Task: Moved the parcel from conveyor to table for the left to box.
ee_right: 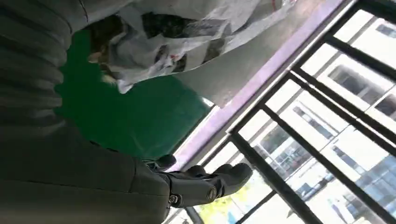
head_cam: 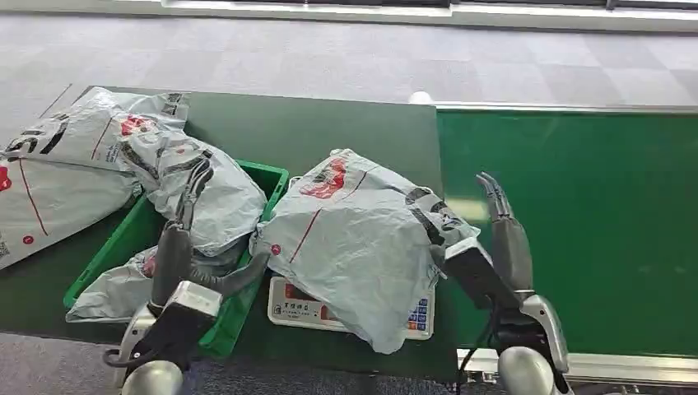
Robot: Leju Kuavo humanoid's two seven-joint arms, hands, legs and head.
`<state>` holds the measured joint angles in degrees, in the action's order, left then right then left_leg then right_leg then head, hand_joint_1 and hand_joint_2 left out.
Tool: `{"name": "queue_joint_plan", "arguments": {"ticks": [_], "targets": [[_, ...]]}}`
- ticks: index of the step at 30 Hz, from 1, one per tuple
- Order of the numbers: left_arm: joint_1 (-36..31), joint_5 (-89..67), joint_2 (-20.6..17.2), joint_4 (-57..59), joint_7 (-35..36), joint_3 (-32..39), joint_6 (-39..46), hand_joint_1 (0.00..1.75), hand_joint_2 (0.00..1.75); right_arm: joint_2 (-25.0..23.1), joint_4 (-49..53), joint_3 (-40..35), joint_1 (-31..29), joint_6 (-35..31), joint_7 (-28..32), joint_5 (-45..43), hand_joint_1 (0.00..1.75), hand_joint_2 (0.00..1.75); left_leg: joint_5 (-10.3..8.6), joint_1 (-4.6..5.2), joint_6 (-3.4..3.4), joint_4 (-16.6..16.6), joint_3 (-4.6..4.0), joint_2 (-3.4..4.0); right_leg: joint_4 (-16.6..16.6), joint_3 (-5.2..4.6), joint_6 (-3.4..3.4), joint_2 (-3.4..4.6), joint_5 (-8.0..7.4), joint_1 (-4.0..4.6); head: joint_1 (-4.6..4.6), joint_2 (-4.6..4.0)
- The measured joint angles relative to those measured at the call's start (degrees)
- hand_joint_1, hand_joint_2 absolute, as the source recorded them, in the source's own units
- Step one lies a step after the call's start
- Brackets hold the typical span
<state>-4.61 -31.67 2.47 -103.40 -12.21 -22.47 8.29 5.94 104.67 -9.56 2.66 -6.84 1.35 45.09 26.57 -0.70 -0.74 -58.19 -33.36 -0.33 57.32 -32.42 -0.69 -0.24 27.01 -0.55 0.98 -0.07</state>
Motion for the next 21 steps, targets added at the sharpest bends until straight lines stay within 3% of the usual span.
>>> {"name": "queue_joint_plan", "arguments": {"ticks": [2, 4, 6, 7, 8, 11, 16, 17, 21], "targets": [[-4.5, -1.0, 1.9, 4.4, 5.5, -2.8, -2.6, 0.00, 1.75, 0.1, 0.2, 3.1, 2.3, -3.4, 3.0, -3.7, 0.00, 1.75, -0.06, 0.09, 0.09, 0.0, -0.07, 0.02, 0.0, -0.06, -0.13, 0.03, -0.11, -0.09, 0.00, 0.00], [-8.9, -2.2, 4.3, 10.5, 10.4, -5.6, -4.4, 0.00, 1.75, -1.0, 0.5, 6.9, 3.8, -15.4, 15.0, -14.7, 0.00, 1.75, -0.13, 0.18, 0.22, 0.0, -0.13, -0.02, 0.0, -0.09, -0.23, 0.01, -0.15, -0.19, 0.00, 0.00], [-12.5, -3.4, 7.3, 18.4, 13.0, -8.5, -5.1, 0.00, 1.75, -3.9, 1.9, 10.9, 4.7, -32.0, 32.4, -30.6, 0.00, 1.75, -0.11, 0.23, 0.24, 0.0, -0.15, -0.02, 0.0, -0.06, -0.26, 0.02, -0.15, -0.24, -0.02, 0.00], [-13.7, -3.9, 8.3, 21.6, 13.8, -9.3, -5.2, 0.00, 1.75, -5.2, 2.3, 12.1, 5.4, -36.6, 36.9, -34.6, 0.00, 1.75, -0.06, 0.24, 0.24, 0.0, -0.10, 0.15, 0.0, -0.11, -0.26, 0.16, -0.17, -0.25, 0.00, 0.00], [-15.3, -4.6, 10.1, 26.1, 14.9, -10.2, -5.2, 0.00, 1.75, -6.1, 2.7, 12.5, 6.7, -38.2, 38.8, -36.8, 0.00, 1.75, -0.03, 0.25, 0.23, 0.0, -0.10, 0.26, 0.0, -0.11, -0.26, 0.28, -0.17, -0.26, -0.02, 0.00], [-19.0, -7.0, 13.4, 37.6, 17.6, -12.5, -5.4, 0.00, 1.75, -7.1, 2.8, 12.1, 8.2, -33.9, 38.2, -38.9, 0.00, 1.75, -0.01, 0.30, 0.26, 0.0, -0.12, 0.39, 0.0, -0.19, -0.26, 0.36, -0.17, -0.29, 0.00, 0.00], [-21.9, -8.2, 16.7, 51.6, 19.8, -16.1, -6.8, 0.00, 1.75, -8.9, 2.4, 9.0, 9.3, -33.2, 38.1, -36.7, 0.00, 1.75, -0.06, 0.29, 0.25, 0.0, -0.14, 0.31, 0.1, -0.19, -0.26, 0.31, -0.16, -0.26, 0.00, 0.00], [-22.5, -8.6, 16.9, 53.8, 19.8, -16.9, -7.2, 1.69, 1.75, -9.4, 2.4, 8.4, 9.3, -33.2, 37.8, -36.4, 0.00, 1.75, -0.06, 0.29, 0.25, 0.0, -0.14, 0.33, 0.1, -0.21, -0.26, 0.33, -0.16, -0.26, 0.00, 0.00], [-25.5, -9.6, 17.9, 61.6, 18.5, -18.4, -7.2, 1.75, 1.75, -10.9, 2.4, 6.8, 9.0, -33.1, 37.0, -35.1, 0.00, 1.75, -0.07, 0.25, 0.24, 0.0, -0.14, 0.32, 0.1, -0.17, -0.26, 0.33, -0.16, -0.25, -0.02, 0.00]]}}
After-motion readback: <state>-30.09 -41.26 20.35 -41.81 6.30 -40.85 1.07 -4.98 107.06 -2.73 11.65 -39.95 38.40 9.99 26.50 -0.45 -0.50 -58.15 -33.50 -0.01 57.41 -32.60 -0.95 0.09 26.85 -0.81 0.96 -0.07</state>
